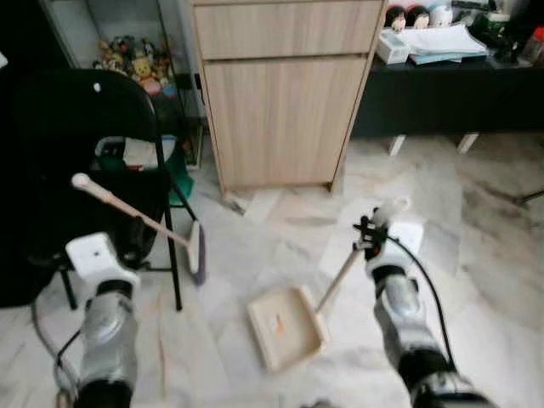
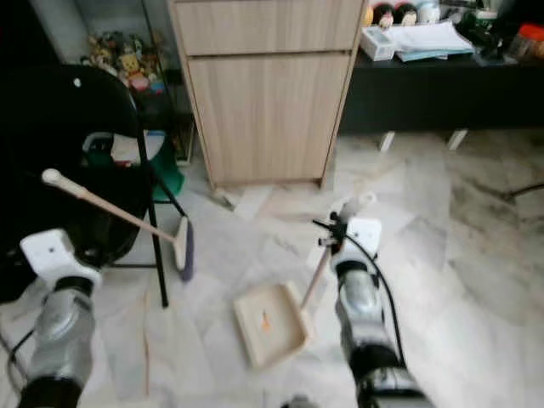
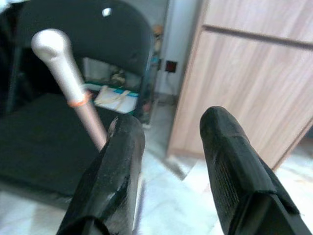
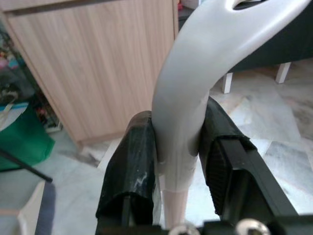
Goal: Sweep floor
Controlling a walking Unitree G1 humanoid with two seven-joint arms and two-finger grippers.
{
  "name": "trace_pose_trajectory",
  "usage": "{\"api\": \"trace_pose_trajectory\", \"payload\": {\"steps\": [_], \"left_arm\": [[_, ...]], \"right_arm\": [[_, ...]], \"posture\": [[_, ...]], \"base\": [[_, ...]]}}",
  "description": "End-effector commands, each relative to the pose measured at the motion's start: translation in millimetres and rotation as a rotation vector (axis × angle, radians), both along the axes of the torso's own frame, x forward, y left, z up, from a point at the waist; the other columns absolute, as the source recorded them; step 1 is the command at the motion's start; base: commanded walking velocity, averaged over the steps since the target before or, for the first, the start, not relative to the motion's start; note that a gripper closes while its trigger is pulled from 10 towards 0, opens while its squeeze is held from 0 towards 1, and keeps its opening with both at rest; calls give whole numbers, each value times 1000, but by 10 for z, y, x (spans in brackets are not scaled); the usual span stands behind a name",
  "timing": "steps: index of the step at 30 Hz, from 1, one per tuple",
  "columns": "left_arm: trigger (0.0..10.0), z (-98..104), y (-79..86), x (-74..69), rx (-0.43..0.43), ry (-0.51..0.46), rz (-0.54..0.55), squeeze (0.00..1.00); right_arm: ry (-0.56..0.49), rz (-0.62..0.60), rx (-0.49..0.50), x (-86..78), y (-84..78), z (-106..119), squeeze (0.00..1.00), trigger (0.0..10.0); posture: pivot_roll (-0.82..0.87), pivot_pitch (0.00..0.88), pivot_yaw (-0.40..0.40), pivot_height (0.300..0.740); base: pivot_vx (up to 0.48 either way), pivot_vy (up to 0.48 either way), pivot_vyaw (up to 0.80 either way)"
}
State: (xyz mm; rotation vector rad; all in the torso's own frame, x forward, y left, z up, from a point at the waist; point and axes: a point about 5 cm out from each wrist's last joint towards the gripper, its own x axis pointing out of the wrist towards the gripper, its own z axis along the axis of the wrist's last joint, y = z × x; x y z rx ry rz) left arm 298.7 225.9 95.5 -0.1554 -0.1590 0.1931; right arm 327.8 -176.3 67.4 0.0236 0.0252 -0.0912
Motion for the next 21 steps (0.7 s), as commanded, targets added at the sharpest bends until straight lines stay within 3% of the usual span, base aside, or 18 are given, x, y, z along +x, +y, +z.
{"api": "trace_pose_trajectory", "payload": {"steps": [1,7,21], "left_arm": [[10000,-3,93,-17,8,10,22,0],[10000,-3,87,-10,8,12,22,0],[10000,-11,84,-15,6,16,23,0]], "right_arm": [[-59,11,-9,56,23,121,0,10000],[-59,12,-4,62,27,125,0,10000],[-55,8,2,66,25,120,0,10000]], "posture": [[-40,121,-25,740],[-41,134,-25,740],[-38,151,-24,740]], "base": [[469,0,0],[429,0,0],[0,0,0]]}}
